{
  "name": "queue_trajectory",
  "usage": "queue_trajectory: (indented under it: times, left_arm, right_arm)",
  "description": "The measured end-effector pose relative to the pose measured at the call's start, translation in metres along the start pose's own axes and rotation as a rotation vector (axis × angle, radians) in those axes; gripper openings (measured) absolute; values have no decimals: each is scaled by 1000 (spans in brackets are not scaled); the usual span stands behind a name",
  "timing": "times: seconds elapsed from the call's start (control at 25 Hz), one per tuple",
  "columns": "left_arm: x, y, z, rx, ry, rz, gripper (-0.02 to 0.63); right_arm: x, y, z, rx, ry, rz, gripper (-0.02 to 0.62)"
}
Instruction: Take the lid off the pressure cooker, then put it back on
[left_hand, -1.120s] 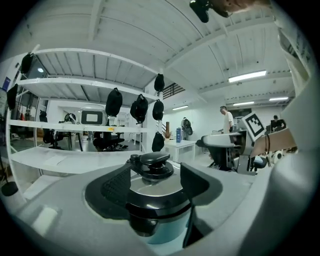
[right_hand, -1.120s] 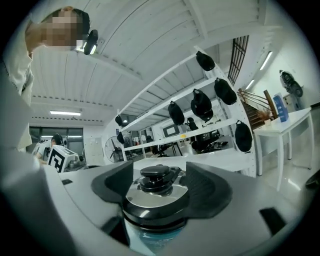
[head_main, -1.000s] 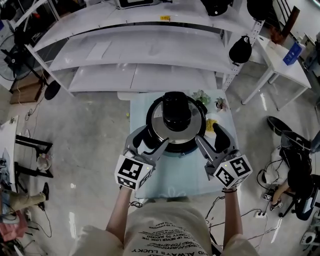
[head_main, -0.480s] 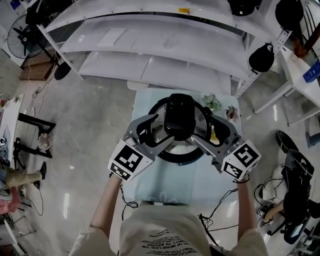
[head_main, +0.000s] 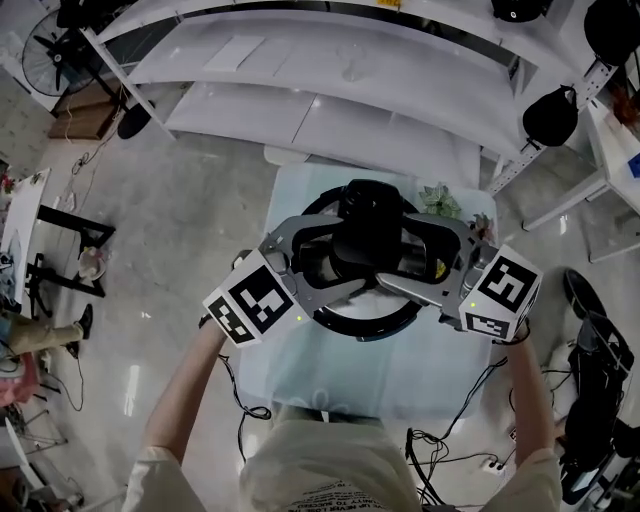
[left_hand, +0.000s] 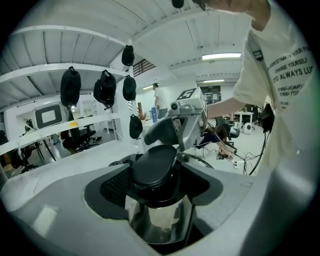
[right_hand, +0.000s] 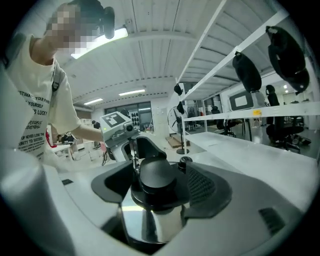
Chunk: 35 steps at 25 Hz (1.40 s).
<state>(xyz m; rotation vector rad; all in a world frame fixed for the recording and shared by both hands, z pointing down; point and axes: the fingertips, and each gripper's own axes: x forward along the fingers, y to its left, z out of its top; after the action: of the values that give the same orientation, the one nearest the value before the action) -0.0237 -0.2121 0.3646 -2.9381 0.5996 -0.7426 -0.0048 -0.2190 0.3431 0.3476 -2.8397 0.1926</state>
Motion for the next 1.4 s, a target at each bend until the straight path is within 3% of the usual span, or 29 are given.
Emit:
queue_trajectory:
  times: [0.24, 0.68, 0.84, 1.4]
  left_arm:
    - [8, 4, -2, 35, 37, -56, 302]
    - [14, 2, 2, 71, 31, -136, 301]
    - [11, 3, 1, 68, 10, -139, 301]
    - [12, 4, 1, 76, 9, -120, 299]
  right_arm:
    - [15, 0, -9, -60, 94, 63, 311]
    - [21, 2, -12, -57, 155, 145, 310]
    - [24, 6, -11, -64, 169, 168, 275]
    - [23, 7, -10, -67, 159, 146, 270]
